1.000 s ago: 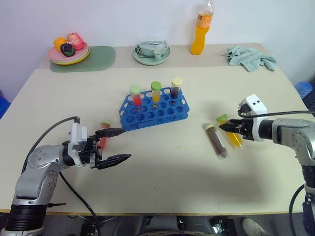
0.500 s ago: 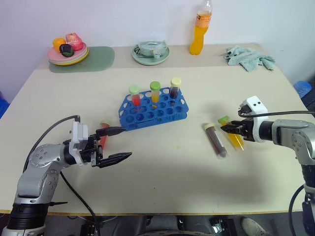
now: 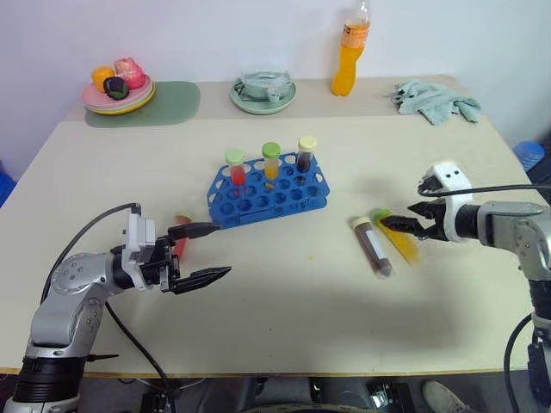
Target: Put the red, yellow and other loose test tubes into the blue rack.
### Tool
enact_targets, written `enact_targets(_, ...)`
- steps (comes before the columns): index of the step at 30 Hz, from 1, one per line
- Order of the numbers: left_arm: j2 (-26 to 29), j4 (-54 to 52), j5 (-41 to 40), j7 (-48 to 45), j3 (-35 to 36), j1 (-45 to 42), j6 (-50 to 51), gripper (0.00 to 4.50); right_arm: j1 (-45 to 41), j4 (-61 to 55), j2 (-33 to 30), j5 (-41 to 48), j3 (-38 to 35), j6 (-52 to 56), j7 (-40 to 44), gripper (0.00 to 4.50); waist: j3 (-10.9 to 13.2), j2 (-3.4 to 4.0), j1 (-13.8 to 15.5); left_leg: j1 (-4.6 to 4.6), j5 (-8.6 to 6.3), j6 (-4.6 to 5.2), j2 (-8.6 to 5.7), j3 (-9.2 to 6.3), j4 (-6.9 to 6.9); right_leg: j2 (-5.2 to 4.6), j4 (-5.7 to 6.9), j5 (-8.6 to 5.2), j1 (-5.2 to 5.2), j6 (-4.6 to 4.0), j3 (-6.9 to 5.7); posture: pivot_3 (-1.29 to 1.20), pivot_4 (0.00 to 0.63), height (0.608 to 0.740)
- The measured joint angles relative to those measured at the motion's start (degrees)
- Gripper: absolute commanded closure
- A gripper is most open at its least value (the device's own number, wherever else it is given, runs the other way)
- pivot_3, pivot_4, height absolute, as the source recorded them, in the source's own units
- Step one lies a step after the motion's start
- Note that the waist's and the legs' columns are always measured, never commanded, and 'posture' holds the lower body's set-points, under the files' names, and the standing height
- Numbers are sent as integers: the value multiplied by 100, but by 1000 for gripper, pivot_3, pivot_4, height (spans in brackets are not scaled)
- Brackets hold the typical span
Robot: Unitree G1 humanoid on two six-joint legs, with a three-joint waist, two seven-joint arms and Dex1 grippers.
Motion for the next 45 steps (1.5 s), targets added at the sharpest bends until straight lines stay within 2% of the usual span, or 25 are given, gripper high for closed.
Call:
enact_targets(4, -3, 0, 2, 3, -1, -3, -1, 292, 29, -653, -2, 603, -337, 339, 281, 103, 0, -1, -1, 0, 0, 1, 0, 0, -1, 0, 0, 0, 0, 0, 0, 0, 150, 740)
enact_targets(11, -8, 0, 5, 2, -27, -11, -2, 292, 571, -1284, -8, 985, -252, 552, 358, 103, 0, -1, 4, 0, -1, 1, 0, 0, 5, -1, -1, 0, 4, -1, 0, 0, 150, 740)
enact_targets(15, -8, 0, 5, -2, -106, -17, 0, 292, 673, -1327, -32, 956, -154, 461, 356, 103, -1, 0, -9, 1, -1, 1, 0, 0, 4, 0, 0, -1, 3, -1, 0, 0, 150, 740)
enact_targets(22, -1, -19, 1, 17, -106, 53, 6, 292, 656, -957, 1, 629, 430, 110, 297, 103, -1, 0, -1, 0, -1, 1, 0, 0, 4, -1, -1, 0, 2, -1, 0, 0, 150, 740)
enact_targets(28, -3, -50, 0, 53, -106, 65, 9, 292, 156, -891, 377, 404, 983, 147, -16, 103, -1, 0, -7, 1, 1, -1, 0, 0, 4, 0, 2, 0, -1, -2, 0, 0, 150, 740)
enact_targets(34, -2, -52, 0, 122, -106, 71, 9, 292, -47, -812, 450, 206, 1292, 140, -119, 103, -1, -1, 3, 0, -1, 1, -1, 0, 4, -1, -2, 1, -17, 0, 0, 0, 150, 740)
enact_targets(37, -2, -52, 0, 130, -106, 66, 9, 292, -54, -754, 431, 90, 1398, 114, -108, 871, -1, -1, 1, 0, 0, 0, 0, 0, 4, 0, 2, 1, -16, -1, 0, 0, 150, 740)
enact_targets(41, -1, -52, 0, 136, -106, 66, 7, 292, 7, -785, 315, 11, 1502, 36, -58, 2871, -1, -1, 1, 0, 0, 0, 0, 0, 4, 0, 1, 1, -15, -1, 0, 0, 150, 740)
enact_targets(43, -1, -52, 0, 139, -106, 65, 7, 292, 44, -863, 238, -38, 1554, -25, -28, 3679, -2, -1, 1, 1, 0, 0, 0, 0, 5, 0, 1, 1, -17, 0, 0, 0, 150, 740)
enact_targets(45, -1, -52, 0, 139, -106, 64, 7, 292, 74, -902, 233, -93, 1584, -109, -18, 3711, -2, -2, 2, 1, 0, -1, 0, 0, 6, 0, 2, 1, -16, 0, 0, 0, 150, 740)
